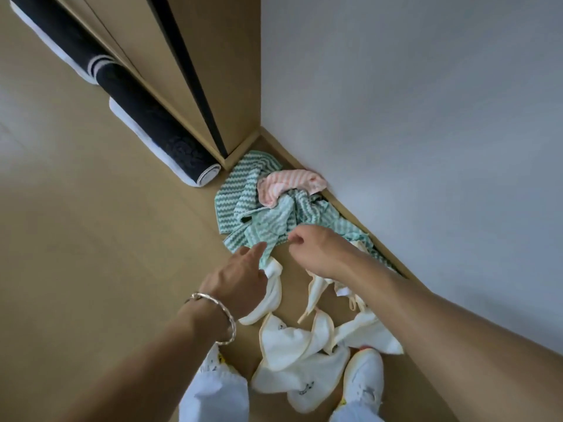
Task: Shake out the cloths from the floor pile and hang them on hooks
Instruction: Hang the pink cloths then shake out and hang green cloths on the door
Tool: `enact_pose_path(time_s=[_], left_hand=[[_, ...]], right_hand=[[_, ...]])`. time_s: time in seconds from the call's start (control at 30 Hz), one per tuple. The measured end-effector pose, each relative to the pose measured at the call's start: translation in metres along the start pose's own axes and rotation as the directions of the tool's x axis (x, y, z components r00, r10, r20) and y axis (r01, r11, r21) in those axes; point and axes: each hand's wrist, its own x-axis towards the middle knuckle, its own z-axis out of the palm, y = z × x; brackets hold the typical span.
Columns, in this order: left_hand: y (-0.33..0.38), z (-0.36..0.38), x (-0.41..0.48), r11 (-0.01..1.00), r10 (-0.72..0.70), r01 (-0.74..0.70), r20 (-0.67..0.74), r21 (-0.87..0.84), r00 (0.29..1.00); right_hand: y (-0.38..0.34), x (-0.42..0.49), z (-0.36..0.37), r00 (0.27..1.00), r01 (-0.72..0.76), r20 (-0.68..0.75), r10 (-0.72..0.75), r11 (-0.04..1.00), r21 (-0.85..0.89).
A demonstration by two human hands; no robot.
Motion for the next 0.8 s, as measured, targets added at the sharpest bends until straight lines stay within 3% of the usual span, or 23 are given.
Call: enact_pose_path(time_s=[0.1, 0.37, 0.67, 0.8], left_hand=[[-0.014, 0.03, 0.038, 0.999, 0.013, -0.014, 0.022, 0.05, 1.0], [-0.045, 0.094, 0.092, 0.999, 0.046, -0.046, 0.003, -0.018, 0.999], [-0.057, 0.142, 0.133, 0.995, 0.098, -0.098, -0.005, -0.019, 0.995], [-0.069, 0.145, 0.131, 0.995, 0.098, -0.098, 0.007, -0.013, 0.995]], right_hand=[[0.026, 0.044, 0.009, 1.0, -0.004, -0.029, 0.003, 1.0, -0.02], [0.094, 0.135, 0.032, 0.978, -0.139, -0.146, 0.146, 0.988, 0.06], [0.102, 0.216, 0.025, 0.935, -0.034, -0.345, 0.078, 0.991, 0.133], [0.101, 0.241, 0.019, 0.884, -0.016, -0.452, 0.119, 0.974, 0.227]])
